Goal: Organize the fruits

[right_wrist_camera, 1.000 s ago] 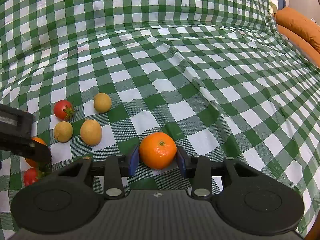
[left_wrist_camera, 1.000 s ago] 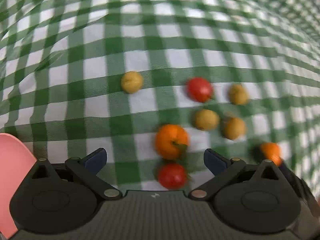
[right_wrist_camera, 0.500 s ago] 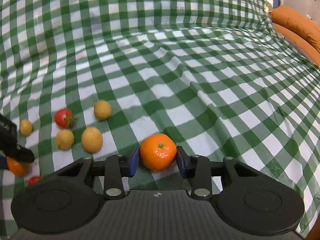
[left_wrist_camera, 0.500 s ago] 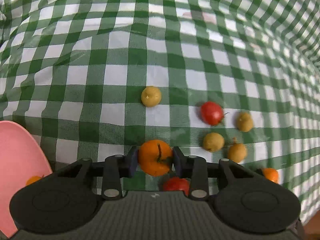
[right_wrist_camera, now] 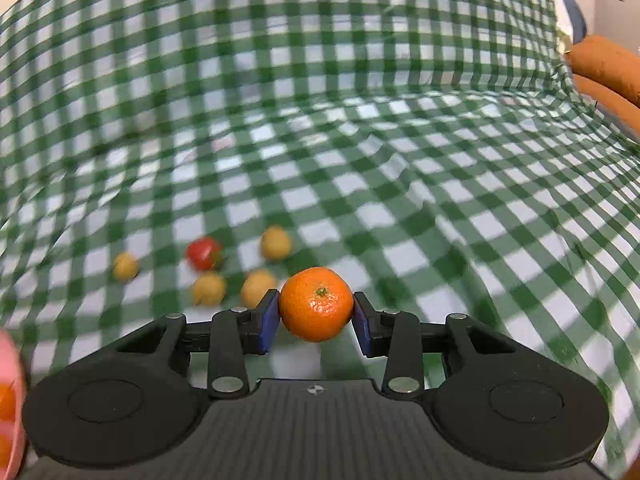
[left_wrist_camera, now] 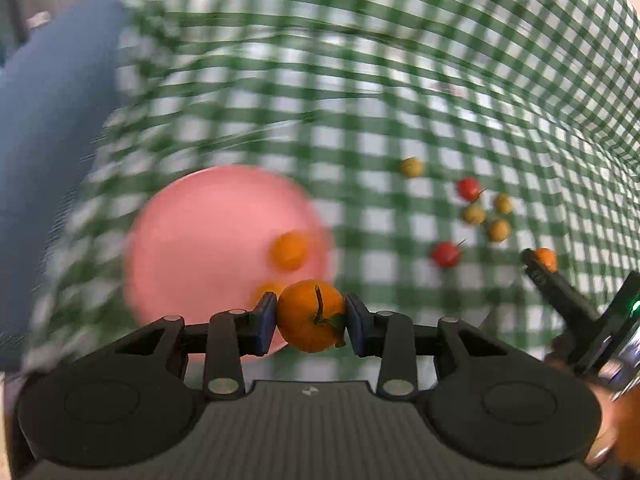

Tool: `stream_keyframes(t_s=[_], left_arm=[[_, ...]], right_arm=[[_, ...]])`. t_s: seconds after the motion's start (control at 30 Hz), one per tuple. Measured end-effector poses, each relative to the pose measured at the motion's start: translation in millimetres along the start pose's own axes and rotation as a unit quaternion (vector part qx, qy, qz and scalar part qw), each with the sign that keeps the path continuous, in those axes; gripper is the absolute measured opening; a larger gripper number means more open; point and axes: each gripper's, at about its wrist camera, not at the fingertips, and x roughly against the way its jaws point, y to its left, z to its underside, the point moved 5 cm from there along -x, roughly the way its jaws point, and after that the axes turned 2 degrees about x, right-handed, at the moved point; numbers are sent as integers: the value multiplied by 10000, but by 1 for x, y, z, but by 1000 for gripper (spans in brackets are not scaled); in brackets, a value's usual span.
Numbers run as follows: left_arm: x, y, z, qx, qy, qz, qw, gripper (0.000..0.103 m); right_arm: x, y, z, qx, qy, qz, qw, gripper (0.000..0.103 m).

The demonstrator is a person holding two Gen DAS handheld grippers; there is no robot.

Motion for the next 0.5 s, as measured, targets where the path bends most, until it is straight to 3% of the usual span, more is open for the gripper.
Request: stream_keyframes(t_s=[0.2, 0.33, 0.5], left_arm=[[61, 63, 54, 86, -140, -271, 9995, 41], [88, 83, 85, 244, -280, -114, 9992, 41], [115, 101, 116, 513, -585, 265, 9966, 41]], right_arm=[[111, 29, 24, 115, -114, -741, 9971, 40], [195, 61, 50, 497, -248, -1333, 9895, 40], [261, 74, 69, 1042, -351, -1747, 9785, 40]])
